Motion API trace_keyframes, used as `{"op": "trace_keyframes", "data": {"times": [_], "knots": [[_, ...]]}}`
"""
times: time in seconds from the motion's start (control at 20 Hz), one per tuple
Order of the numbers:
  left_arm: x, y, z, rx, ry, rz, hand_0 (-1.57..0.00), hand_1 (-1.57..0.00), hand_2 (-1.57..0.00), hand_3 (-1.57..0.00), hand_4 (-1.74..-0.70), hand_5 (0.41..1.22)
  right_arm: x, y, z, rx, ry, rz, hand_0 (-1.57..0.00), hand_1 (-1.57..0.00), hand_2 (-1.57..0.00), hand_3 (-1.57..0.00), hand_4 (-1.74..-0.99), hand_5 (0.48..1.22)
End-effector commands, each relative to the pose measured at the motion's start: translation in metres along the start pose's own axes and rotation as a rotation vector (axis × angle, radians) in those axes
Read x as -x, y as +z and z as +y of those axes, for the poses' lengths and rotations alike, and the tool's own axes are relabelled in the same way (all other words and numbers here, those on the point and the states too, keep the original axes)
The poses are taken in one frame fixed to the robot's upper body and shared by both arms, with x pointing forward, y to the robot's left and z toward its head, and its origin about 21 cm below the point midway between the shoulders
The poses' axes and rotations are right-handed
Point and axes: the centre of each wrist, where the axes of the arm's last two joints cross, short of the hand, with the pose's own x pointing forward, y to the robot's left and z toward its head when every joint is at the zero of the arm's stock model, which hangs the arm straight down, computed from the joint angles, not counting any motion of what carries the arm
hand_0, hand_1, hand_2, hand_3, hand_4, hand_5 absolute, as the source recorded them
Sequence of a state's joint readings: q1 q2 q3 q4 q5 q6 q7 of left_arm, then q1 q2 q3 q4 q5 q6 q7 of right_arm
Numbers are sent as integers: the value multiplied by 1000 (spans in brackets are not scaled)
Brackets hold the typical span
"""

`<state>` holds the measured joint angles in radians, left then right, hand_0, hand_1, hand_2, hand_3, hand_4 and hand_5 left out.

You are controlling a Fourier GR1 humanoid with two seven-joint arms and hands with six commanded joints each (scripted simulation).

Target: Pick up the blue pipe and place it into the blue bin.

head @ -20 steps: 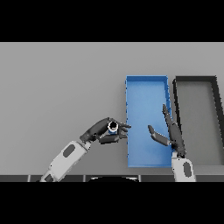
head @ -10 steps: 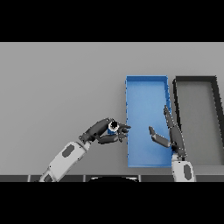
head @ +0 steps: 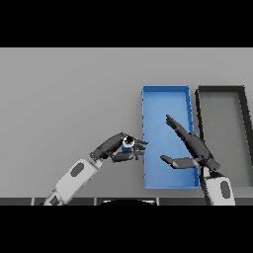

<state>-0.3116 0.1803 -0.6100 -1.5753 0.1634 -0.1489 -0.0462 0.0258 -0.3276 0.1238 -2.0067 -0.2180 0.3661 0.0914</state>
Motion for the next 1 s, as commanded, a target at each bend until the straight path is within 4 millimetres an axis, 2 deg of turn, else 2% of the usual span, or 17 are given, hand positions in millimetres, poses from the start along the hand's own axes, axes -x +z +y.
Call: {"op": "trace_keyframes", "data": {"times": [0.0, 0.2, 0.25, 0.45, 0.75, 0.95], "knots": [[1, 0, -2, 4, 1, 3, -1571, -1571, -1571, -1439, -1731, 1221, -10, -4, 0, -49, 13, -7, 1, 1, 1, 1, -1286, 520], [-2, 1, -2, 11, -13, 17, -1571, -1571, -1571, -1437, -1732, 1221, -38, -29, 9, -214, 41, -33, 1, 1, 1, 1, -1297, 522], [-2, -2, -1, 7, -23, 19, -1571, -1571, -1571, -1436, -1732, 1221, -41, -31, 11, -249, 44, -32, 1, 1, 1, 1, -1295, 522], [0, -4, 1, 7, -11, 19, -1571, -1571, -1571, -1437, -1732, 1221, -56, -64, 20, -370, 100, -66, 1, 1, 1, 1, -1304, 532], [3, -7, 1, 35, 18, -8, -1571, -1571, -1571, -1494, -1732, 1221, -58, -94, 43, -504, 104, -62, 1, 1, 1, 1, -1241, 532], [4, -2, 8, 43, 32, -7, -1571, -1571, -1571, -1515, -1733, 1221, -56, -115, 52, -521, 113, -28, 1, 1, 1, 1, -1222, 512]]}}
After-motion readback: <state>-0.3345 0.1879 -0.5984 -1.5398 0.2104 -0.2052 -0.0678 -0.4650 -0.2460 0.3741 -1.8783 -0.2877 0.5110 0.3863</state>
